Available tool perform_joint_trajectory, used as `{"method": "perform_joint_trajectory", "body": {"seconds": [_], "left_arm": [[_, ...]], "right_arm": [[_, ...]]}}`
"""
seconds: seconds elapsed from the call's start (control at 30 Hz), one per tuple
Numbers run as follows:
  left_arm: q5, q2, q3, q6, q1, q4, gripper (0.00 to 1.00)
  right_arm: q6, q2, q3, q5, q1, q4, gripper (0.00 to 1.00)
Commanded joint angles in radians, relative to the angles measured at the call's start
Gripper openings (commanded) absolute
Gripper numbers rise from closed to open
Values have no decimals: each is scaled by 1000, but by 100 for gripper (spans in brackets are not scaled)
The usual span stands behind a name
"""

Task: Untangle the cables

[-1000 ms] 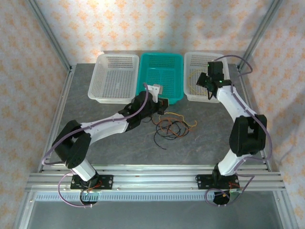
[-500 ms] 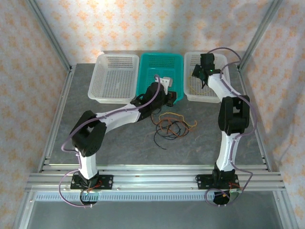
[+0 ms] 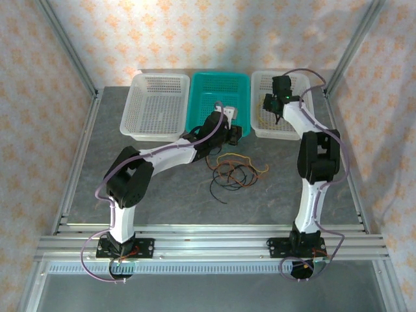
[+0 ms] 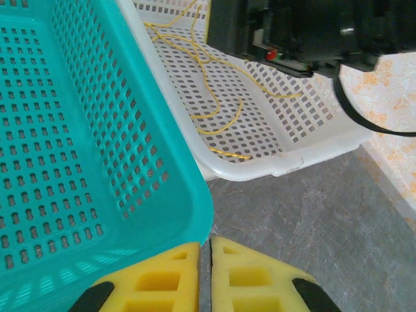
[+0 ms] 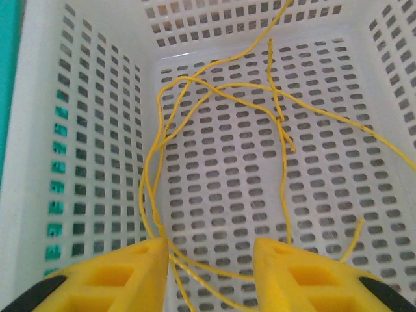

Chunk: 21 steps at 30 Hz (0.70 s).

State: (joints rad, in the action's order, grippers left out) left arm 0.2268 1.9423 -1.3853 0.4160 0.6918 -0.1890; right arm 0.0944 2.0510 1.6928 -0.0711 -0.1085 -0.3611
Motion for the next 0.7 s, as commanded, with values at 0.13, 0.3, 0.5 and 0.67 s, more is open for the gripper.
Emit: {"method": "perform_joint_trajectory", "body": {"seconds": [0.13,0.3,0.5,0.67], "left_arm": [[0,-107,64,-4,-5,-16,11],[-19,-186,145,4,-5,-51,12],[-35,-265,227,-6,-3,-44,12],[-58,-338,349,4,4,-90,13]], "right_arm": [[-30,-224,-102,19,-28,77,38],[-52,-343,-209,-2,-75,109,36],[-94,-464,-325,-31,-148,110,35],[-113,-588,-494,-64,-203,135,36]]}}
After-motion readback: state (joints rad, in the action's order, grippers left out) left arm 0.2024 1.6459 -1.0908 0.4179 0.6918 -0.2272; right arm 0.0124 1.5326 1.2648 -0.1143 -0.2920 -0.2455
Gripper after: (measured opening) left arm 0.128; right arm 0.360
